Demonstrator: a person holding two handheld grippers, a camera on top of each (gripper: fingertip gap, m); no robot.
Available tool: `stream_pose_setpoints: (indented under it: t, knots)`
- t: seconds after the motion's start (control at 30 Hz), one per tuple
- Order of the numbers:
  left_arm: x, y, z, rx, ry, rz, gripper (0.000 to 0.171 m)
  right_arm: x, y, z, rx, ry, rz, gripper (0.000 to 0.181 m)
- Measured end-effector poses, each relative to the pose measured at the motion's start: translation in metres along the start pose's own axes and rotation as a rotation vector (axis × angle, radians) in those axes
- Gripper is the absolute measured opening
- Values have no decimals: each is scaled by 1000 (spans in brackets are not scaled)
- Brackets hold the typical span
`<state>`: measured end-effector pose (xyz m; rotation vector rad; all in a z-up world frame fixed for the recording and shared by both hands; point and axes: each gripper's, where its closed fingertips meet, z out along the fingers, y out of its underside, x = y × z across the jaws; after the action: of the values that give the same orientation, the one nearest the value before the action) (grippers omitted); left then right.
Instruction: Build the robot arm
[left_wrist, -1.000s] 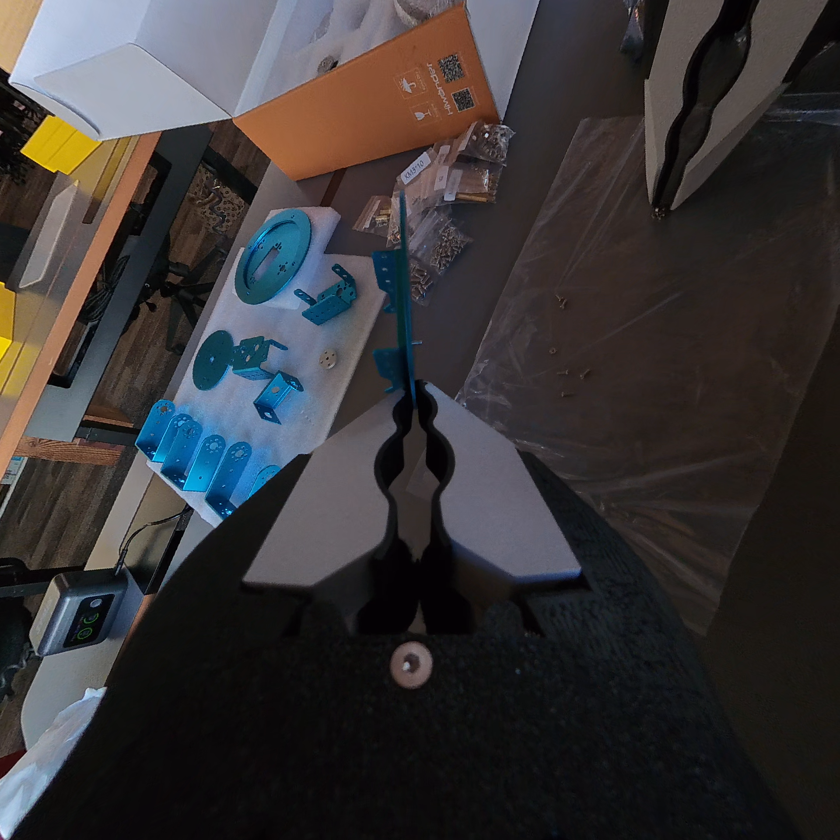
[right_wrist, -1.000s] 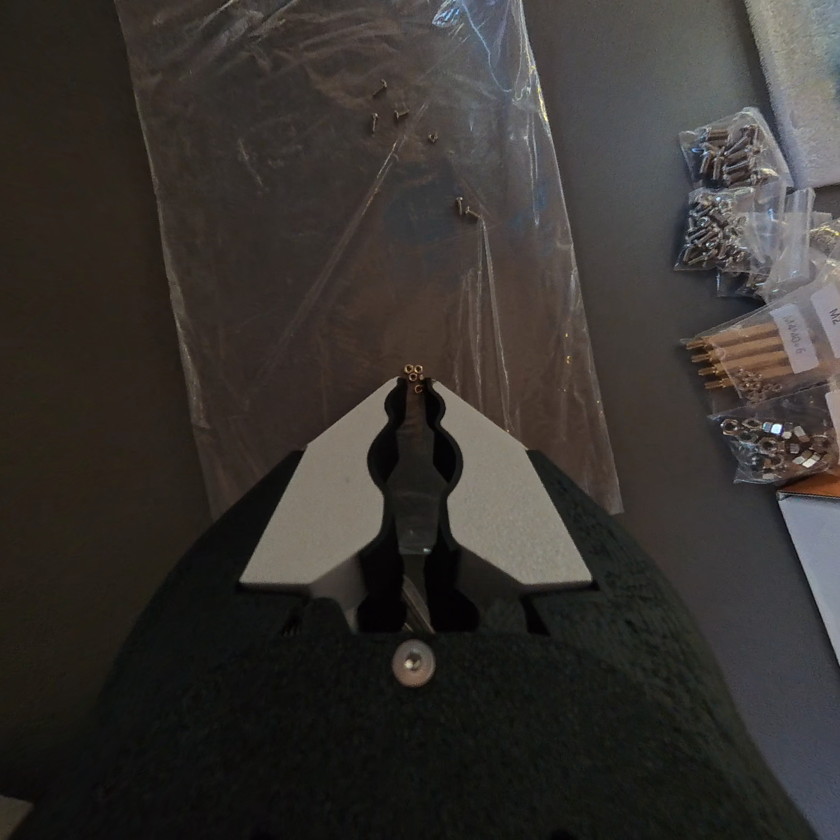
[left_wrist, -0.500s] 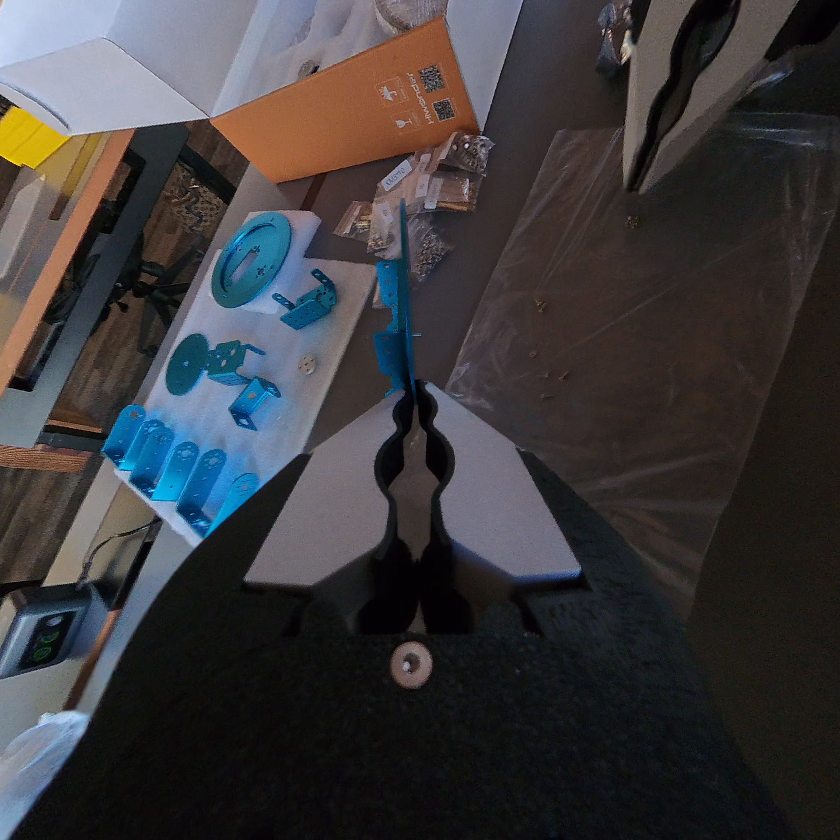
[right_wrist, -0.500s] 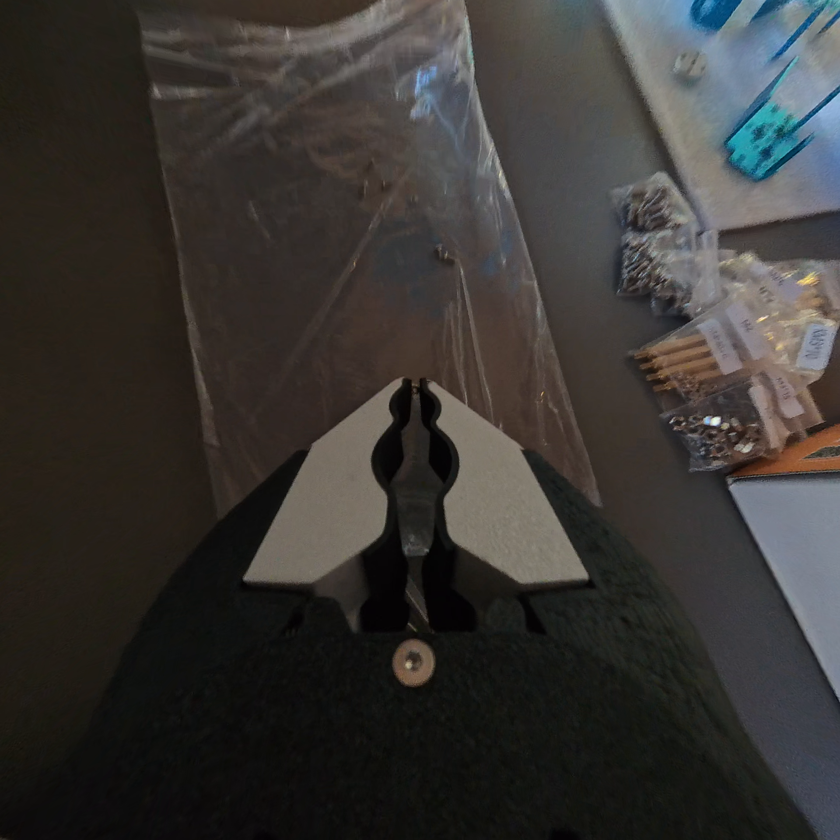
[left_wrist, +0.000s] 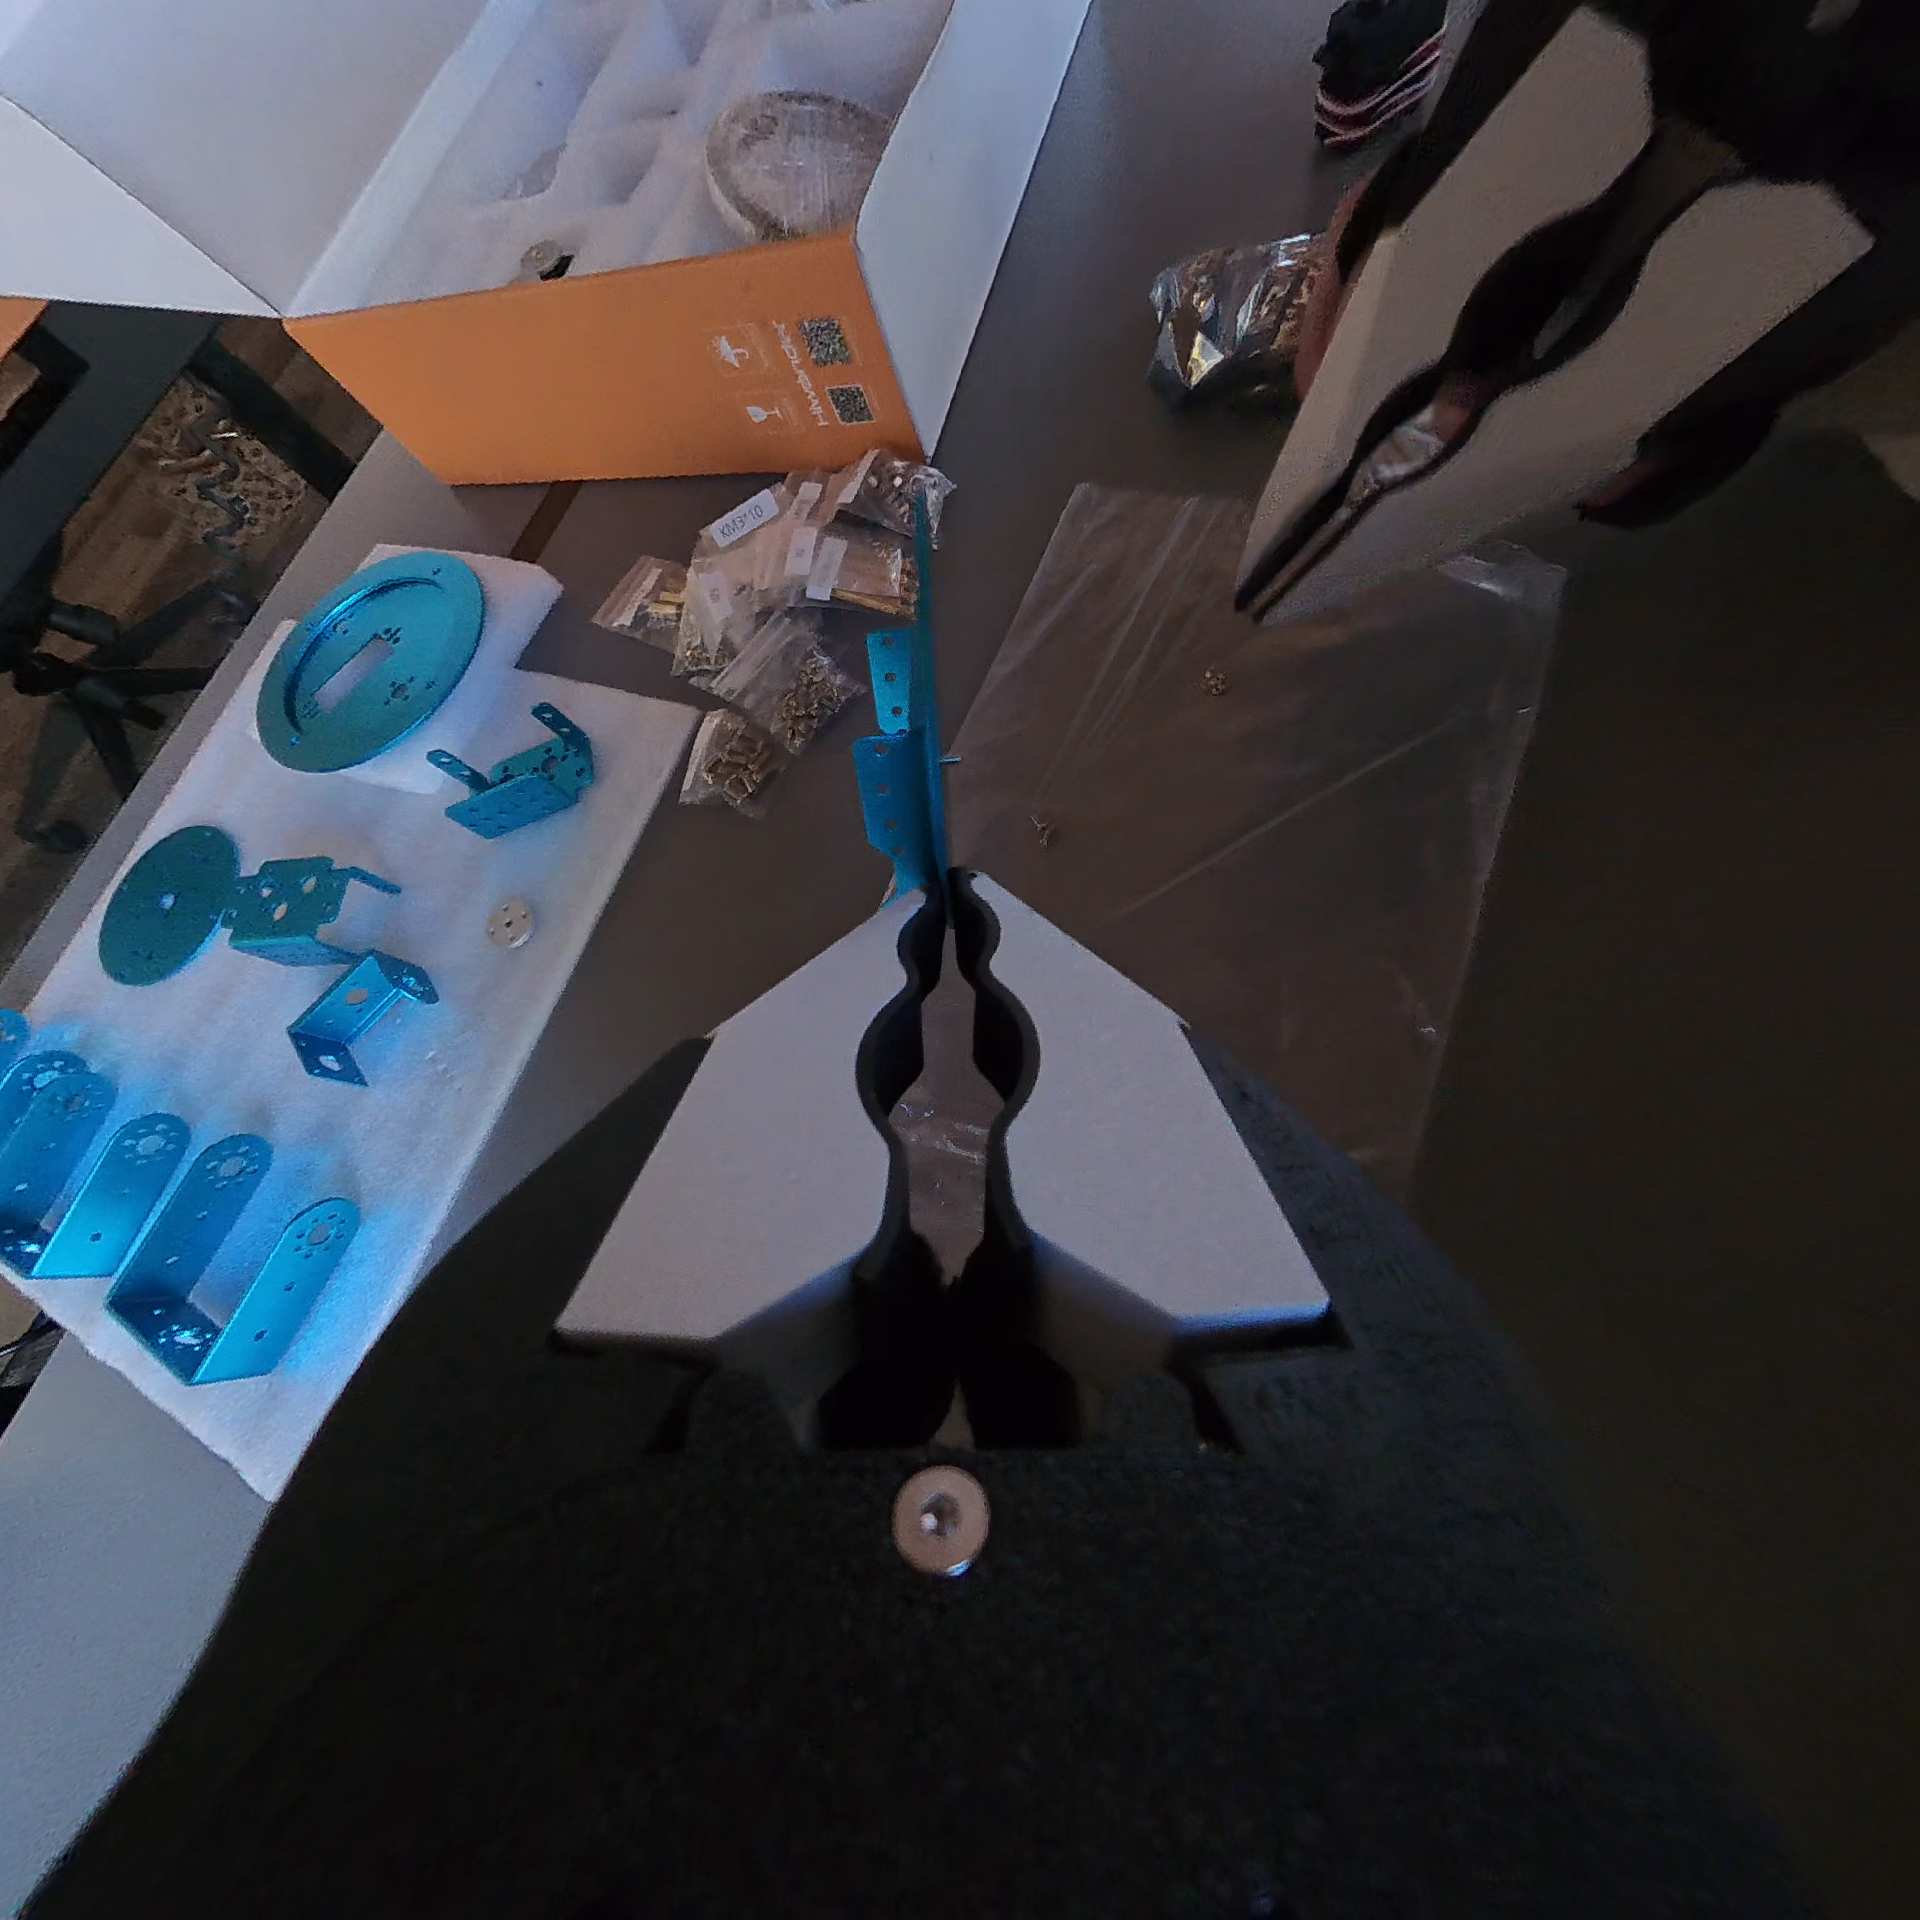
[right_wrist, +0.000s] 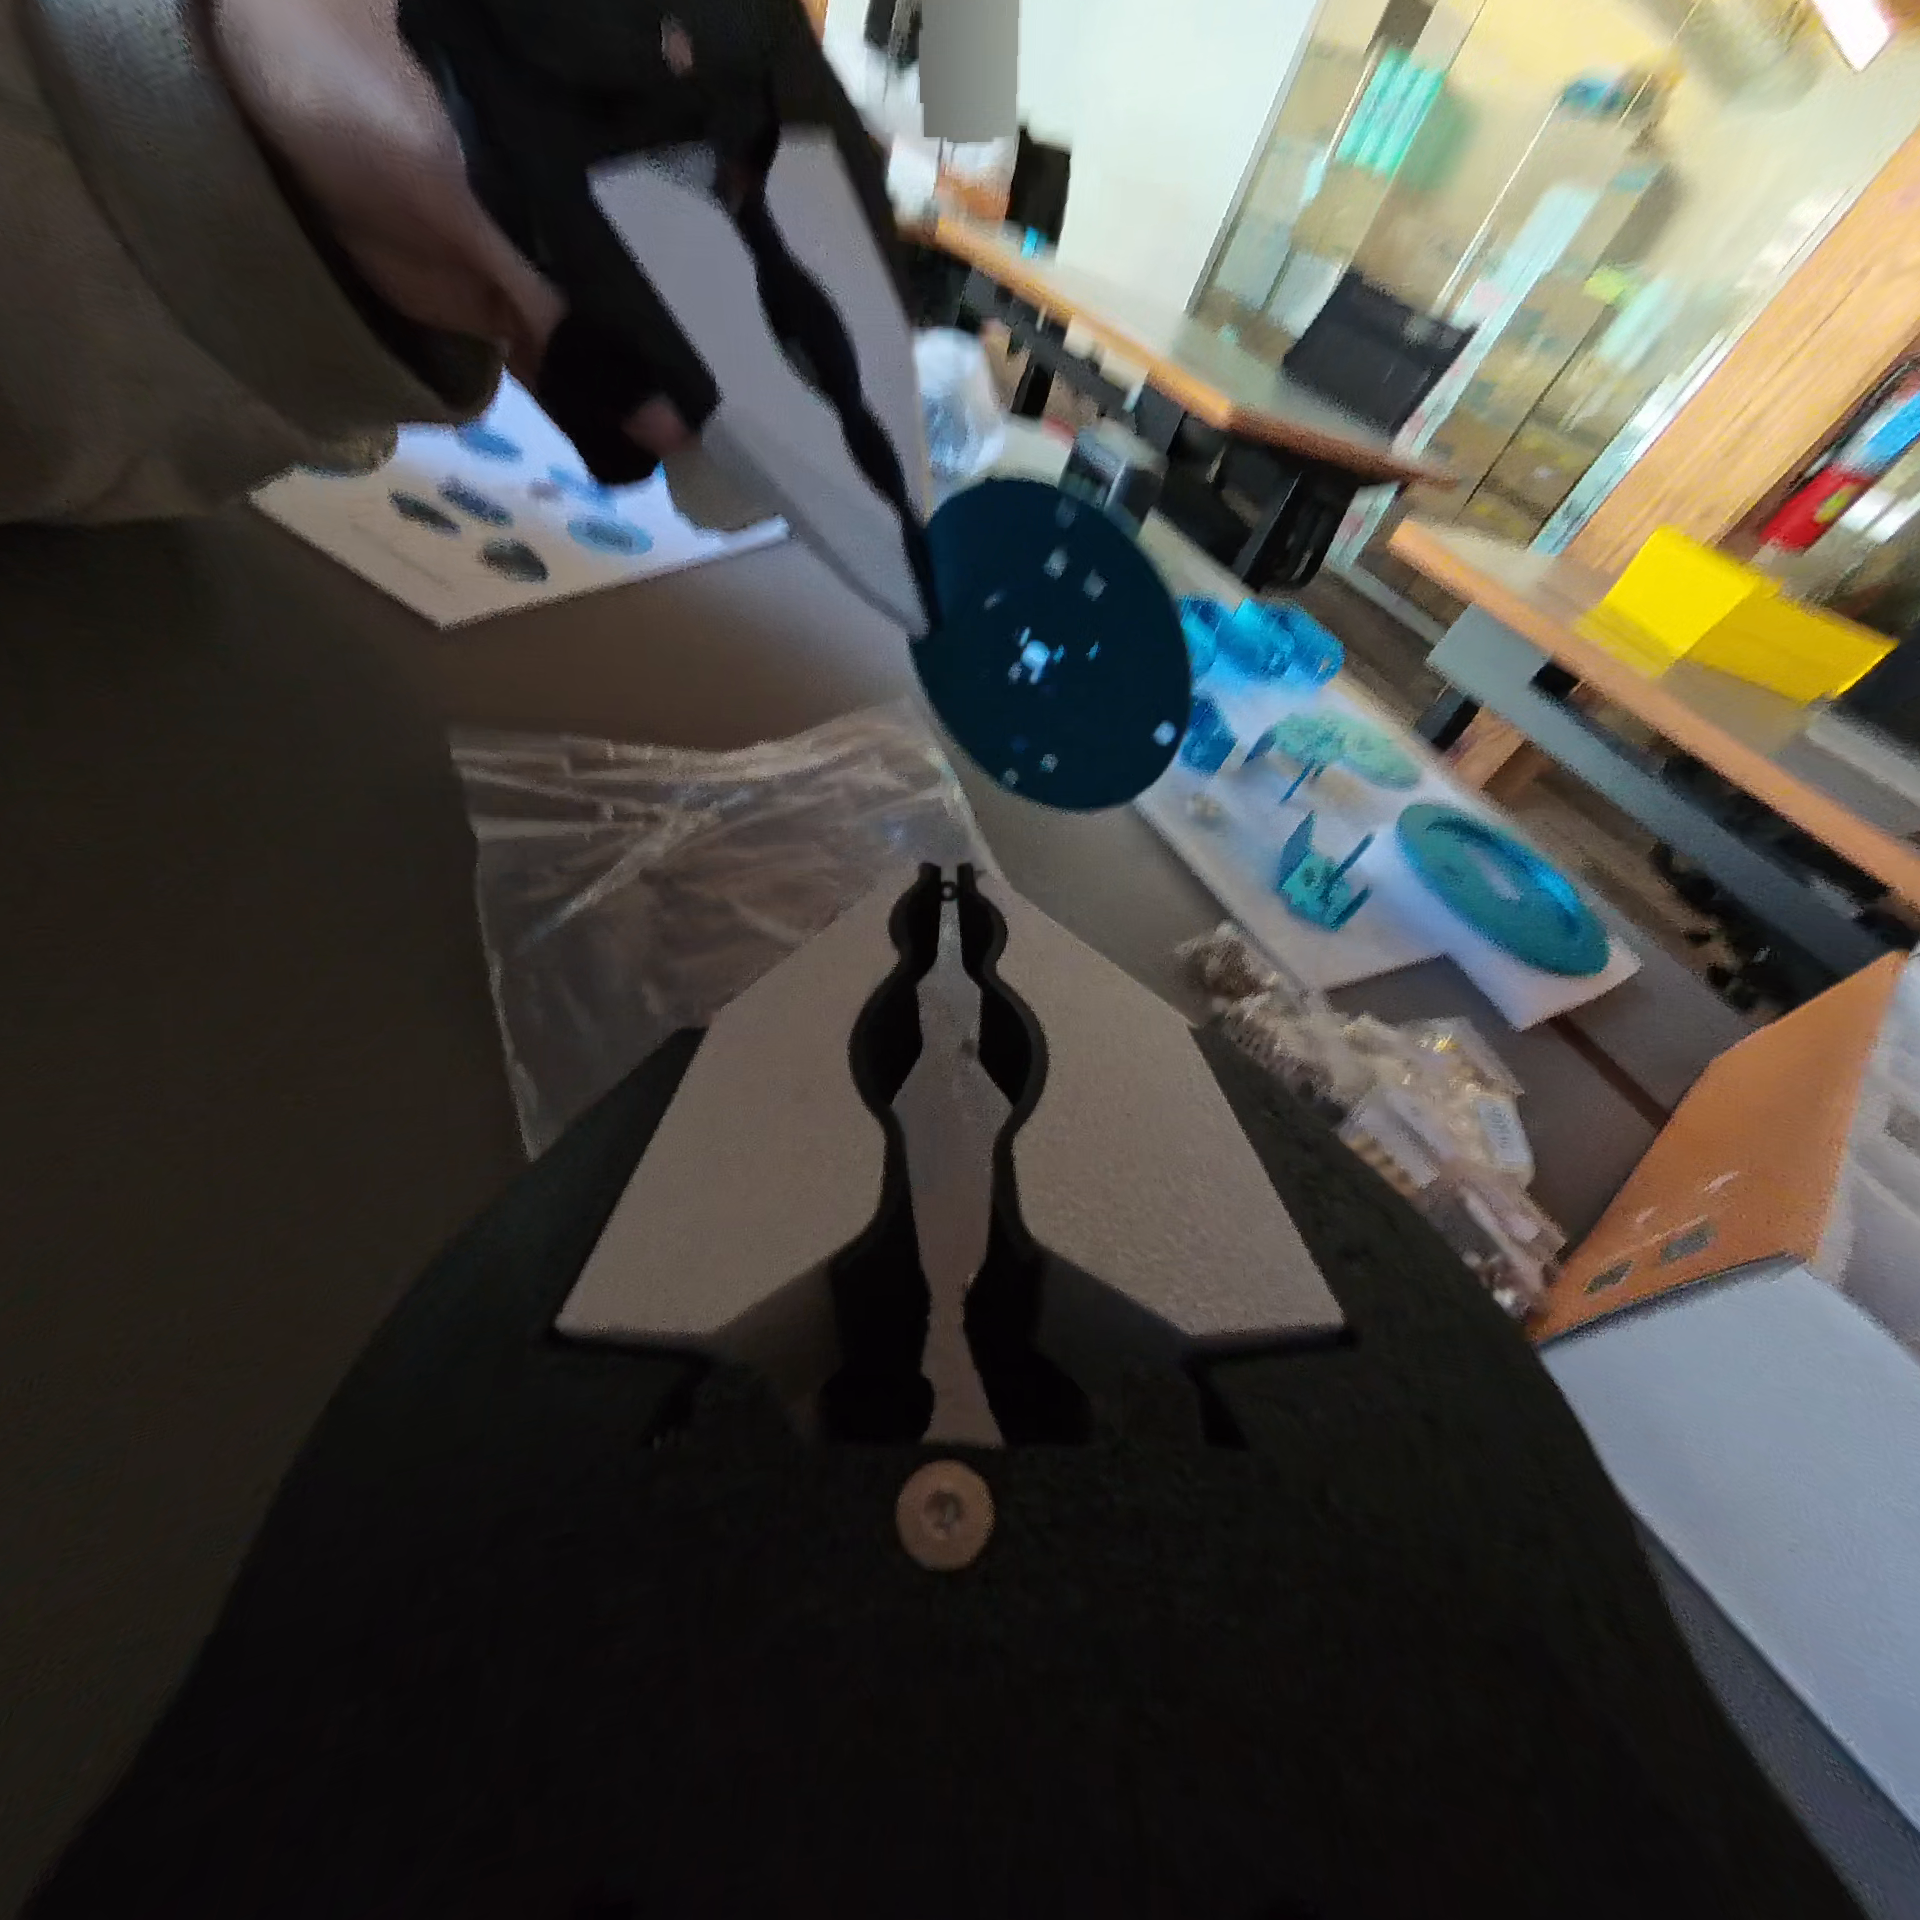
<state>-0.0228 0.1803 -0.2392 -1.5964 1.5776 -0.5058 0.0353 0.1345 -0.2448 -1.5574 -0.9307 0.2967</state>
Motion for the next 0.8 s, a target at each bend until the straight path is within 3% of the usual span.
stream_pose_setpoints:
  t: [0.17, 0.27, 0.53, 0.8]
  knots:
    - [5, 7, 1, -23, -6, 15, 0, -41, 61, 5, -368, -293, 125, 2]
    - [5, 10, 2, -28, -4, 11, 0, -48, 94, 0, -573, -347, 94, 2]
    - [4, 13, 2, -33, -5, 20, 0, -53, 95, -5, -628, -398, 52, 4]
    - [2, 15, 2, -39, -5, 26, 0, -51, 97, -9, -782, -413, -23, 5]
